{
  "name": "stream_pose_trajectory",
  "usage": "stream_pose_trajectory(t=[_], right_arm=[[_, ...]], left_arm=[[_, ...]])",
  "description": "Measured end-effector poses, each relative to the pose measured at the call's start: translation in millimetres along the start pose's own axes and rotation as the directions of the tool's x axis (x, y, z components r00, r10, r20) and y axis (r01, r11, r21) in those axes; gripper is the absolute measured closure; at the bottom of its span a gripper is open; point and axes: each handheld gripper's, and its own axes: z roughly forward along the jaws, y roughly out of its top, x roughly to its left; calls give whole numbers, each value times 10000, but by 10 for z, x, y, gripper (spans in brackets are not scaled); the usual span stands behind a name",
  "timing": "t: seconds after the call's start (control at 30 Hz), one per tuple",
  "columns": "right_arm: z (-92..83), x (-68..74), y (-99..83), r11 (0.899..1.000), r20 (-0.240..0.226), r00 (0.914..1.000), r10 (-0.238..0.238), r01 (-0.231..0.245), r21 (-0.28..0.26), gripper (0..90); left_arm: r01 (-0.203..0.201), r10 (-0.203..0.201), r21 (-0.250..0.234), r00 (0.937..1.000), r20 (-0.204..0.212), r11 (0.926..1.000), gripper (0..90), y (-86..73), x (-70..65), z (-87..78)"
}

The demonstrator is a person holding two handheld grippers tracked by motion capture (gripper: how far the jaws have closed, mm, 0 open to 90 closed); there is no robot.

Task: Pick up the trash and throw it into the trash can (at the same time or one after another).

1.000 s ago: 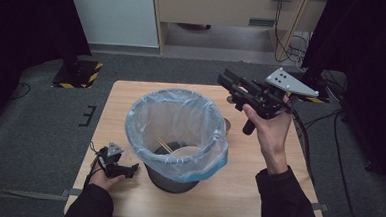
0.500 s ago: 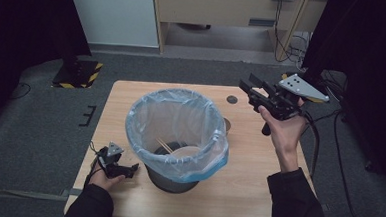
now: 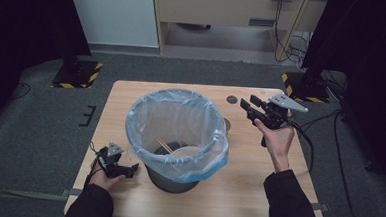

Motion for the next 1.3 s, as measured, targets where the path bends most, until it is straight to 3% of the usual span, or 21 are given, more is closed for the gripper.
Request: stream_pose_trajectory(t=[0.27,0.37,0.5,0.77,0.87,1.07,1.3], right_arm=[[308,-60,-366,9918,170,9998,-121,98,1275,548],[416,-55,-479,9856,185,9997,-136,103,1688,553],[535,-24,-590,9710,174,9986,-491,437,2351,556],[704,6,-707,9518,245,9976,-648,544,3020,589],[757,10,-759,9383,295,9969,-728,585,3408,613],[814,23,-808,9244,306,9978,-593,433,3791,651],[847,16,-837,9000,509,9971,-559,283,4351,722]], left_arm=[[-6,6,5,10000,1,10000,0,0,0,0],[-4,4,6,10000,3,10000,0,0,0,0],[1,-1,1,10000,1,10000,0,0,0,0],[0,0,3,10000,1,10000,0,0,0,0],[0,0,2,10000,3,10000,0,0,0,0],[-2,2,5,10000,2,10000,0,0,0,0],[-1,1,2,10000,0,10000,0,0,0,0]])
